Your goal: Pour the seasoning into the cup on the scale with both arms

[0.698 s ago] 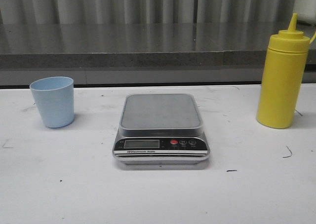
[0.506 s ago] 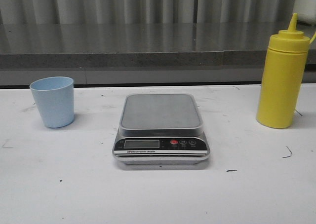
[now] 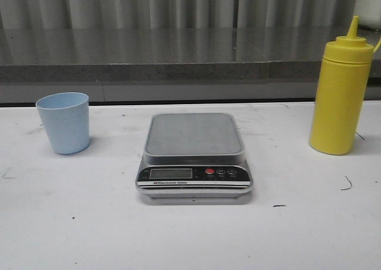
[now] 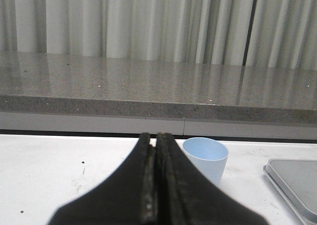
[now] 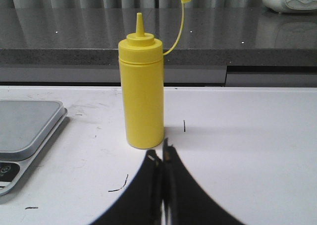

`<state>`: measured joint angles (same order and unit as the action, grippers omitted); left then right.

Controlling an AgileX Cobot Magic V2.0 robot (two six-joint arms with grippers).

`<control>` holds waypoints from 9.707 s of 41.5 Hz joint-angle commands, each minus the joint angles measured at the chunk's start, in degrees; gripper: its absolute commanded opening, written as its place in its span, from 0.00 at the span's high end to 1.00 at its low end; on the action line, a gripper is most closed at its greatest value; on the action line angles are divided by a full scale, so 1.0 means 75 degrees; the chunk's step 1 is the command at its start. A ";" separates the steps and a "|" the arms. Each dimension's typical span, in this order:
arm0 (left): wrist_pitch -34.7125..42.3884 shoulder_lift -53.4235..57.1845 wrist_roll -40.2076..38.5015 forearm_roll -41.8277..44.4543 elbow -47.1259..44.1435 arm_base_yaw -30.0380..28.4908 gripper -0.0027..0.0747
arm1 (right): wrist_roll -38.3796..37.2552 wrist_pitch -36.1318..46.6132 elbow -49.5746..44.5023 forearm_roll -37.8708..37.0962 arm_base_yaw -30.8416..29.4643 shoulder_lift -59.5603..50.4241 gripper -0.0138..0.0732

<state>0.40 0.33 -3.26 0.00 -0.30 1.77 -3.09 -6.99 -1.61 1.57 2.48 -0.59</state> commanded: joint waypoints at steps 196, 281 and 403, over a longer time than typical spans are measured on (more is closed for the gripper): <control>-0.6186 -1.4851 0.0377 -0.0848 1.1865 0.0539 0.83 | 0.0170 -0.3792 0.5125 -0.0779 -0.0047 0.4815 0.29; -0.7391 -1.5543 -0.0300 0.0334 1.4439 0.4106 0.98 | 0.0170 -0.3824 0.5125 -0.0779 -0.0047 0.4815 0.29; -0.5071 -0.4175 -0.0254 0.0439 0.5607 0.4123 0.49 | 0.0195 -0.3669 0.5165 -0.0636 -0.0047 0.4921 0.26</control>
<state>-41.69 -30.86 -4.95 3.20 40.29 32.34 -2.30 -38.79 34.93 -3.05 2.48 35.26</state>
